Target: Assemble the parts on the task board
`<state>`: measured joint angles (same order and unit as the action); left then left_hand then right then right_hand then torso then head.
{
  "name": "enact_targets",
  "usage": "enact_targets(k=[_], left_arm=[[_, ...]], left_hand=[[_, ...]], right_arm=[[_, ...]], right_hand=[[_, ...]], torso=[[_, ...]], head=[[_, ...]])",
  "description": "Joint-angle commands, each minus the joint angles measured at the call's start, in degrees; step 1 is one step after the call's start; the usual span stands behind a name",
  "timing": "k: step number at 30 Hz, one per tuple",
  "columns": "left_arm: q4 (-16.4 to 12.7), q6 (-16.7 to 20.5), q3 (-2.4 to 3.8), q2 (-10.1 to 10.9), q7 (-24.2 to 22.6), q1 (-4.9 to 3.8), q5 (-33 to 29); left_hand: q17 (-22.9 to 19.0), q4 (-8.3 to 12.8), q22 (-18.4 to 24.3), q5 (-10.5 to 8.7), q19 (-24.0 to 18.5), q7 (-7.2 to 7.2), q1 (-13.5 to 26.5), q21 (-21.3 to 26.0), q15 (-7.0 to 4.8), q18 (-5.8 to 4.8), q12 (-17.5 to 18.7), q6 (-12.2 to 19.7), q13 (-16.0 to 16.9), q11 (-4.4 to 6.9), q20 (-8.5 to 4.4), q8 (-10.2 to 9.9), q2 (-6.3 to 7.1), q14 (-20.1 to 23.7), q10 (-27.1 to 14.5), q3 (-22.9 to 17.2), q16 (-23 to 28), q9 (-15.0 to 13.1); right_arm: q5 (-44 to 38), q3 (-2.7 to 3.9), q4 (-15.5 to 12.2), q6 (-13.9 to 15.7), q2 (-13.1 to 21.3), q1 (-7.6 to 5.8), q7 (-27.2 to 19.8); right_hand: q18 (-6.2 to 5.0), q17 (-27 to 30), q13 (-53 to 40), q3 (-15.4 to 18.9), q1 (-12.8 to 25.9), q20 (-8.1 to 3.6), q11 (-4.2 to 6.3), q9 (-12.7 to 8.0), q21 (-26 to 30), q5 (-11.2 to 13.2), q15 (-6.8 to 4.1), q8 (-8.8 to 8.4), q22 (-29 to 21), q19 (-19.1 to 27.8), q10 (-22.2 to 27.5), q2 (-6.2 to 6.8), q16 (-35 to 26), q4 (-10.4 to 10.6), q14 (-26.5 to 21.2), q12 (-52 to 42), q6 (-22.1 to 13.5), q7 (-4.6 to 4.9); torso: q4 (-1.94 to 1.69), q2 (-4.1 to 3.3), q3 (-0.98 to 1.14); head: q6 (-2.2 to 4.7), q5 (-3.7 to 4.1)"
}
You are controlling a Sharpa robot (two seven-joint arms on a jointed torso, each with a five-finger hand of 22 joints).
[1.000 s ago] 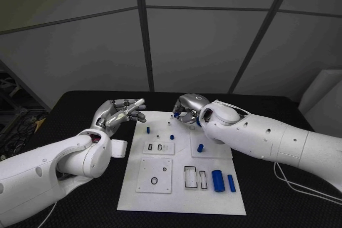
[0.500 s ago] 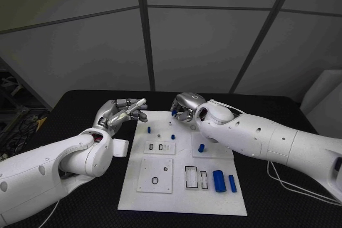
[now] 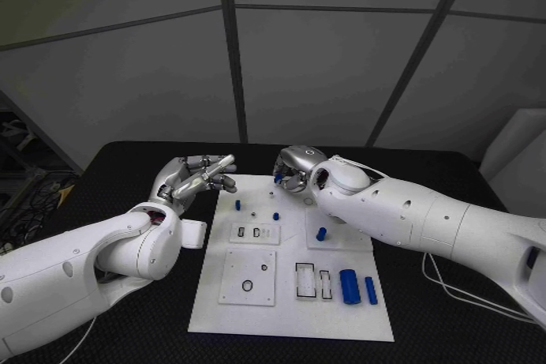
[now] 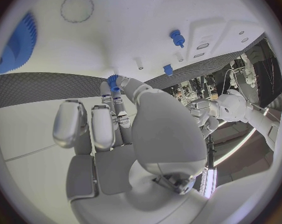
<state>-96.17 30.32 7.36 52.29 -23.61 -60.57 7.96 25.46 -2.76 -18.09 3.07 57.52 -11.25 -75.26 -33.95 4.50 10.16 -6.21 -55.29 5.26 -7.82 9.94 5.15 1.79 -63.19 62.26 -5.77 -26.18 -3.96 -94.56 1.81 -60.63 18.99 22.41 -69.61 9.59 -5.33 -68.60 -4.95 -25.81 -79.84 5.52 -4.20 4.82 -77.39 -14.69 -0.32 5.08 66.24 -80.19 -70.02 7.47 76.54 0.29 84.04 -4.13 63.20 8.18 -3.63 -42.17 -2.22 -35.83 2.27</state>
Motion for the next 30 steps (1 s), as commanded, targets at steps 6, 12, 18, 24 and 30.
enact_targets(k=[6,12,18,24,30], left_arm=[[-0.2,-0.7,0.07,0.0,-0.1,-0.1,0.2],[-0.2,-0.8,0.08,0.0,0.0,-0.1,0.2],[-0.1,-0.8,0.08,0.1,0.1,-0.12,0.2],[-0.1,-0.8,0.08,0.2,0.1,-0.12,0.2],[0.0,-0.8,0.08,0.2,0.1,-0.13,0.2]], left_hand=[[0.1,0.4,-0.1,-0.11,-0.5,-0.16,0.2,-0.4,-0.05,0.13,0.3,-0.4,0.1,-0.24,0.18,-0.3,-0.47,0.4,0.1,0.1,-0.5,0.1],[0.1,0.4,-0.1,-0.11,-0.5,-0.16,0.2,-0.4,-0.04,0.13,0.3,-0.4,0.1,-0.24,0.18,-0.3,-0.47,0.4,0.1,0.1,-0.5,0.1],[0.1,0.4,-0.1,-0.11,-0.5,-0.16,0.2,-0.4,-0.04,0.13,0.3,-0.4,0.1,-0.24,0.18,-0.3,-0.47,0.4,0.1,0.1,-0.5,0.1],[0.1,0.4,-0.1,-0.11,-0.5,-0.16,0.2,-0.4,-0.04,0.13,0.3,-0.4,0.1,-0.24,0.18,-0.3,-0.47,0.4,0.1,0.1,-0.5,0.1],[0.2,0.5,-0.2,-0.11,-0.5,-0.2,0.1,-0.5,-0.03,0.14,0.4,-0.4,0.1,-0.27,0.2,-0.4,-0.53,0.4,0.0,0.1,-0.6,0.1]], right_arm=[[-0.7,-0.07,1.1,-2.4,-0.7,0.0,0.2],[-0.7,-0.08,1.7,-2.7,-1.1,0.0,0.0],[-0.4,-0.1,1.3,-3.3,-1.1,0.0,-0.5],[-0.2,-0.12,0.4,-3.4,-0.6,0.01,-0.7],[0.1,-0.12,-0.3,-2.6,-0.1,0.01,-0.9]], right_hand=[[0.73,0.2,0.1,-0.2,1.0,-0.12,-0.11,0.0,-0.3,0.5,-0.15,-0.39,-0.1,0.0,0.0,0.1,0.3,0.3,2.4,0.4,0.1,-0.05],[0.7,0.5,0.4,0.0,1.9,0.13,-0.54,-0.4,-0.2,1.1,0.22,-1.34,-0.3,0.2,1.4,0.77,0.2,0.7,2.3,0.6,-1.5,0.34],[0.68,0.7,0.5,0.0,2.4,0.33,-0.69,-0.6,-0.2,1.8,0.37,-1.57,-0.3,0.3,1.9,1.08,0.1,0.9,2.2,0.5,-2.6,0.43],[0.68,0.6,0.4,-0.2,2.3,0.36,-0.55,-0.6,-0.3,2.0,0.32,-1.31,-0.2,0.3,1.5,0.85,0.2,0.9,2.2,0.3,-2.3,0.33],[0.68,0.6,0.3,-0.3,2.1,0.32,-0.39,-0.4,-0.4,2.0,0.19,-1.04,-0.1,0.3,0.9,0.69,0.3,0.8,2.3,0.1,-1.8,0.19]], torso=[[0.0,-0.06,-0.01],[0.04,-0.03,-0.03],[0.07,-0.06,-0.03],[0.12,-0.06,-0.03],[0.08,-0.1,-0.04]], head=[[-0.16,-0.18],[-0.32,-0.43],[-0.46,-0.44],[-0.46,-0.46],[-0.46,-0.51]])
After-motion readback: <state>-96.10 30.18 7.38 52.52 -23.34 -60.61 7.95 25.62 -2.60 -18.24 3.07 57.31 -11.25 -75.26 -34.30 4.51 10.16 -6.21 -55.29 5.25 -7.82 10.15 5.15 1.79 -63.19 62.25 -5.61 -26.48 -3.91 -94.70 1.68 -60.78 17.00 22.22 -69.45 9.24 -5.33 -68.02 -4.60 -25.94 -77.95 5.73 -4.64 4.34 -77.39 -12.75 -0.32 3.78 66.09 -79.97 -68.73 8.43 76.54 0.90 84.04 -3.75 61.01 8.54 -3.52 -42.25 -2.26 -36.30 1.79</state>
